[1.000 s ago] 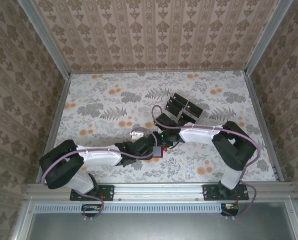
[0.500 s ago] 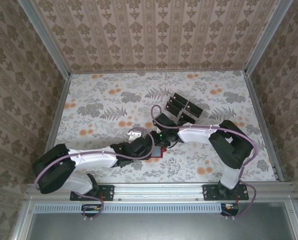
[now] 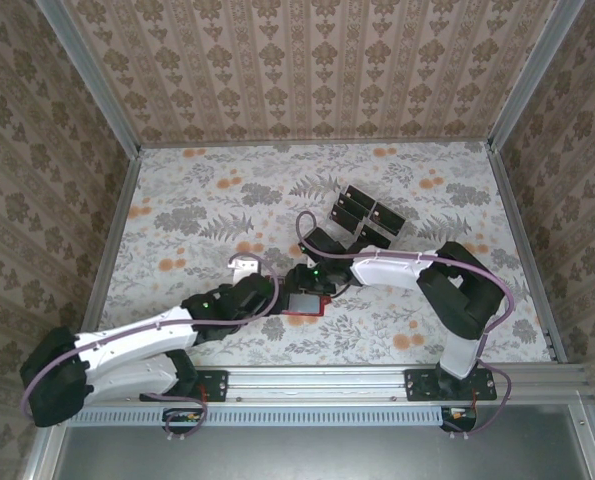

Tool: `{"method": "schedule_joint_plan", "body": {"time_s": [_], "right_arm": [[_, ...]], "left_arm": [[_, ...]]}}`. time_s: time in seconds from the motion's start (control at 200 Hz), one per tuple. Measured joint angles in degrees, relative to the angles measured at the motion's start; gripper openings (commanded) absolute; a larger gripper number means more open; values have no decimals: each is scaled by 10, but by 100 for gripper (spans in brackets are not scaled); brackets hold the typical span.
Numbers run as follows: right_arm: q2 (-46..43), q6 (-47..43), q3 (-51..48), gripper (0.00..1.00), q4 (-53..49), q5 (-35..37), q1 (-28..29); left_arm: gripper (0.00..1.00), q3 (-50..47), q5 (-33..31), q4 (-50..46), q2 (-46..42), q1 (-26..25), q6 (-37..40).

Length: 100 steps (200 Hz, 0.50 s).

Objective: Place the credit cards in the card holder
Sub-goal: Flip over the card slot in the card holder.

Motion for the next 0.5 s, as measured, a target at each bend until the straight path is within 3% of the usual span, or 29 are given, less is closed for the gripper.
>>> {"method": "schedule_joint_plan", "body": {"time_s": [0.255, 0.5], "right_arm": [[6, 1, 64, 53, -27, 5, 23], [72, 3, 123, 53, -34, 9, 39]], "left_arm": [[100, -23, -5, -37, -76, 32, -6], [100, -34, -3, -51, -112, 55, -6]]}}
